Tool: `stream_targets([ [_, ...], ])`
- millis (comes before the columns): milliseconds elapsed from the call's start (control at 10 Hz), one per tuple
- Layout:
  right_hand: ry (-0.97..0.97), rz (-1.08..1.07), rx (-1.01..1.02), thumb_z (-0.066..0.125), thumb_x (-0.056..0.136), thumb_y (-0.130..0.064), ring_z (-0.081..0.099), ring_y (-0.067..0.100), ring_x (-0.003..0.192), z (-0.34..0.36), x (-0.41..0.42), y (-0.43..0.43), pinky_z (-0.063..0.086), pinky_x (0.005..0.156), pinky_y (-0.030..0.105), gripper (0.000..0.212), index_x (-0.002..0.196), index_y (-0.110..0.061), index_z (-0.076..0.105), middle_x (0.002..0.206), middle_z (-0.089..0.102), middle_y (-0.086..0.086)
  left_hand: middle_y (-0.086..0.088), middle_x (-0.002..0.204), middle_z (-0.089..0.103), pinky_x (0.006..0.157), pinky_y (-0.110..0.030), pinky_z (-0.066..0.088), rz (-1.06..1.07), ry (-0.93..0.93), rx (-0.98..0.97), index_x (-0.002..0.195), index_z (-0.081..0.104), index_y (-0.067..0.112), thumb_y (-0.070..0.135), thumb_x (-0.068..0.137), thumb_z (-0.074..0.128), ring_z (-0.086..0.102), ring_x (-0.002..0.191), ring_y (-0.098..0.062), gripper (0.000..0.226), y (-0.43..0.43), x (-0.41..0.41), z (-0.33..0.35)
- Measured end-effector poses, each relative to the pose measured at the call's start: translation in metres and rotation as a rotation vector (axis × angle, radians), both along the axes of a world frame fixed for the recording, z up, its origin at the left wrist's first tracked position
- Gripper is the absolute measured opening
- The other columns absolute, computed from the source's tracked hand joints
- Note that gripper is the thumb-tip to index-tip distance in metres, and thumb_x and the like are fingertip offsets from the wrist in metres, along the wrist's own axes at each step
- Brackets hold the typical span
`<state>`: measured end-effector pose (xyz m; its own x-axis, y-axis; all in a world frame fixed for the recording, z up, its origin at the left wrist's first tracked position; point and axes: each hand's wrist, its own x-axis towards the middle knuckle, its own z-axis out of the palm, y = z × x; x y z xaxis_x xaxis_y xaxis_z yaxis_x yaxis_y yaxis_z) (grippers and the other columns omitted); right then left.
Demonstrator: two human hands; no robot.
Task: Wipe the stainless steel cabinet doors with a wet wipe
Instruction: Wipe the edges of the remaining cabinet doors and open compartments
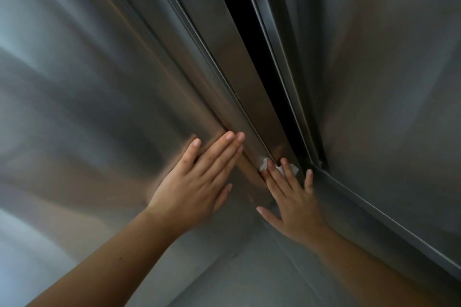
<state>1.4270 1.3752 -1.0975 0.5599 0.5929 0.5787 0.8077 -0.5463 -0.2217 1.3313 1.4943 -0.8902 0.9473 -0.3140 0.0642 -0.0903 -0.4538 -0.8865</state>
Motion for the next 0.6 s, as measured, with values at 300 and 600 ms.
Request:
stream_targets([
  [300,-0.040,-0.012,0.102,0.018,0.092,-0.062,0.011,0.023,0.143,0.047,0.010,0.011,-0.008,0.110,0.056,0.073,0.150,-0.018,0.009,0.157,0.001,-0.001,-0.008,0.150,0.026,0.112,-0.044,0.005,-0.004,-0.002,-0.010,0.141,0.035,0.005,0.037,0.092,0.028,0.022,0.138,-0.019,0.059,-0.002,0.000,0.001],
  [600,-0.141,0.064,0.008,0.032,0.088,-0.059,0.030,0.032,0.136,0.022,0.017,-0.011,0.007,0.107,0.059,0.065,0.141,-0.021,0.033,0.150,0.026,-0.001,-0.008,0.149,0.029,0.111,-0.044,0.007,0.021,0.012,-0.005,0.141,0.036,0.006,0.037,0.091,0.030,0.027,0.138,-0.021,0.060,-0.004,-0.001,0.004],
])
